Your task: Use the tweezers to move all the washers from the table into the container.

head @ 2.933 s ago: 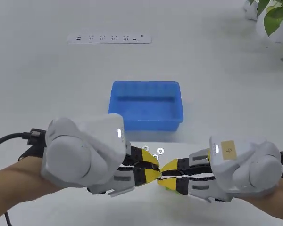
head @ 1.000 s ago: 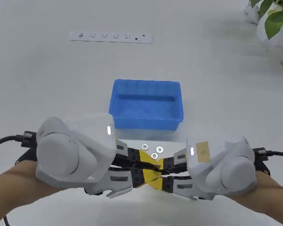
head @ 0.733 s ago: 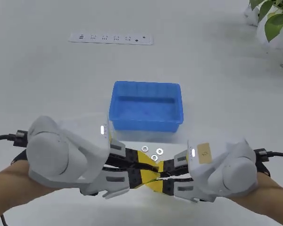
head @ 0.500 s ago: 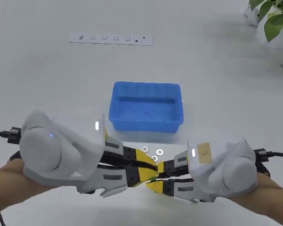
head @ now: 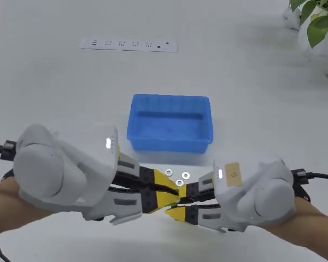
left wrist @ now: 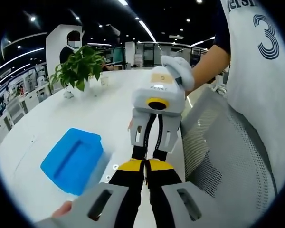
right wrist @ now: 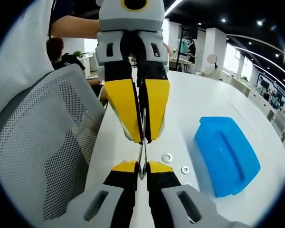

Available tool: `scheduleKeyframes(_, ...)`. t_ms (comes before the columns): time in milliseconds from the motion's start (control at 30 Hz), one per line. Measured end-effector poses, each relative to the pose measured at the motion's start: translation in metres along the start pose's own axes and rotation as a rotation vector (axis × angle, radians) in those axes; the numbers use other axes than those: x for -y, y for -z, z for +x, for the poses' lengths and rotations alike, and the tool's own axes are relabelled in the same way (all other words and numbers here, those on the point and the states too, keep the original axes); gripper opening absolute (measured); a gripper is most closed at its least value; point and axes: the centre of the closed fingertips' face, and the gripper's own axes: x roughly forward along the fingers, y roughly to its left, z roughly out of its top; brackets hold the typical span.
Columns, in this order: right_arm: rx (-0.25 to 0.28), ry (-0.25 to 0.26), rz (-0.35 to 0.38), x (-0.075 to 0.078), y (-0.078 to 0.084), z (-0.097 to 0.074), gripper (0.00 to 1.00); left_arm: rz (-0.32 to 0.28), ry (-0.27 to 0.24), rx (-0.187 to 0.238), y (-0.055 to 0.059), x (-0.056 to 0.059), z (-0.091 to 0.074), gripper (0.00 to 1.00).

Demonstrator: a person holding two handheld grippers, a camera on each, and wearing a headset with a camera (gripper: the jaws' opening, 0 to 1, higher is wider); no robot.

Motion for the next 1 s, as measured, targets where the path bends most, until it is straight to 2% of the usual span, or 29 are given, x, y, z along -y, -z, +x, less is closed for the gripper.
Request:
scheduleKeyframes(200,0.009,0.013,-0.041,0.0,-0.015,0.005,0.08,-0.022,-0.037,0.021,0.0,0.001,-0.018,0.07)
scheduleKeyframes(300,0.005,0.039,-0.069,0.006,-0.02,0.008,0.08,-0.026,-0.069,0.031,0.002,-0.005,-0.024,0.07)
scheduleKeyframes(400,0.011,0.06,-0.066,0.013,-0.022,0.009,0.09,-0.045,-0.088,0.038,0.001,-0.012,-0.027,0.07)
scheduleKeyframes(533,-0.003,0.073,-0.066,0.017,-0.019,0.009,0.09,-0.049,-0.085,0.028,0.003,-0.017,-0.024,0.07)
scheduleKeyframes(667,-0.004,0.09,-0.055,0.02,-0.015,0.008,0.1,-0.037,-0.083,0.026,0.003,-0.017,-0.02,0.07)
scheduleKeyframes(1000,0.002,0.091,-0.009,0.024,-0.011,0.014,0.11,-0.034,-0.084,0.007,0.009,-0.022,-0.017,0.06)
